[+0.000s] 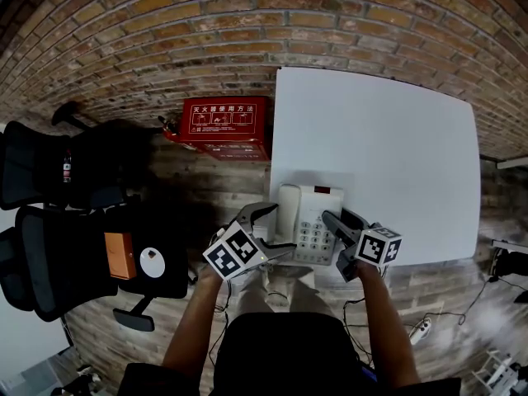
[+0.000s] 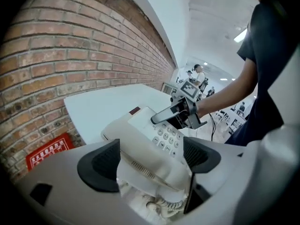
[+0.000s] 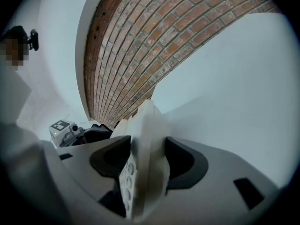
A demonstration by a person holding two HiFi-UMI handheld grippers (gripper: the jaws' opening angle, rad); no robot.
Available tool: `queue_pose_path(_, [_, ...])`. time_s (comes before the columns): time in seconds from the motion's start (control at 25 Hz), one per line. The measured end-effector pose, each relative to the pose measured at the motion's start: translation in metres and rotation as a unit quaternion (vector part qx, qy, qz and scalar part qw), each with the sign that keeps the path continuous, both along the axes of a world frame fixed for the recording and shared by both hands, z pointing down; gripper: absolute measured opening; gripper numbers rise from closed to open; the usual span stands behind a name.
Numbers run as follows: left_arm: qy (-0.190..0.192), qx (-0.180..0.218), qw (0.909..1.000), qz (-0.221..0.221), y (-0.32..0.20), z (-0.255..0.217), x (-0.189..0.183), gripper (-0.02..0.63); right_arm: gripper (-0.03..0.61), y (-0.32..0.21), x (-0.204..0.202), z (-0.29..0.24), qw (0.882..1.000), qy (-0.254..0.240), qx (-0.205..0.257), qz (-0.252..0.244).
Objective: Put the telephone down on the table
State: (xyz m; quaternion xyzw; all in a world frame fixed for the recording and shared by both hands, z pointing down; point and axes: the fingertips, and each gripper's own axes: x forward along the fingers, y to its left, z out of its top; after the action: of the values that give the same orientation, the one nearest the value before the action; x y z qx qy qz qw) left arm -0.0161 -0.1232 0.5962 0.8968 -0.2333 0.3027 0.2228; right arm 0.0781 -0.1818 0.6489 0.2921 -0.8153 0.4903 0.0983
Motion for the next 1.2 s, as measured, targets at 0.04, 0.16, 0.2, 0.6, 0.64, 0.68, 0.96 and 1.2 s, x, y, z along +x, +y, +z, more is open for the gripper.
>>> queue_pose_path(0.04, [-0.016,0.010,0.9998,0.004,-0.001,-0.002,-0.001,0.417,0.241,0.000,0.000,0.000,1.000,0.000,0.000,0.000])
queue_pose_path(0.16, [-0.046,0.028,0.9984,0.021,-0.002,-0.008,0.000,0.344,0.241,0.000,-0.001,0.000,1.000,0.001,0.000,0.000])
queue_pose_path(0.2, [-0.053,0.032,0.9977,0.026,-0.002,-0.009,0.000,0.329,0.241,-0.001,-0.001,-0.001,1.000,0.001,0.001,-0.001])
queue_pose_path(0.6, [-0.140,0.066,0.9876,0.024,-0.010,0.004,-0.007,0.066,0.241,-0.004,-0.007,-0.002,1.000,0.007,0.004,-0.011])
queue_pose_path(0.64, [-0.145,0.069,0.9868,0.024,-0.010,0.005,-0.006,0.055,0.241,-0.004,-0.007,-0.001,1.000,0.007,0.003,-0.011])
queue_pose_path(0.68, [-0.145,0.070,0.9866,0.025,-0.010,0.005,-0.006,0.055,0.241,-0.004,-0.006,0.000,1.000,0.008,0.001,-0.011])
queue_pose_path(0.96, [-0.157,0.085,0.9834,0.031,-0.011,0.005,-0.001,0.051,0.241,-0.004,-0.004,0.004,1.000,0.013,-0.004,-0.014])
queue_pose_path(1.2, [-0.166,0.090,0.9818,0.024,-0.010,0.006,0.000,0.038,0.241,-0.005,-0.004,0.005,1.000,0.019,-0.009,-0.017])
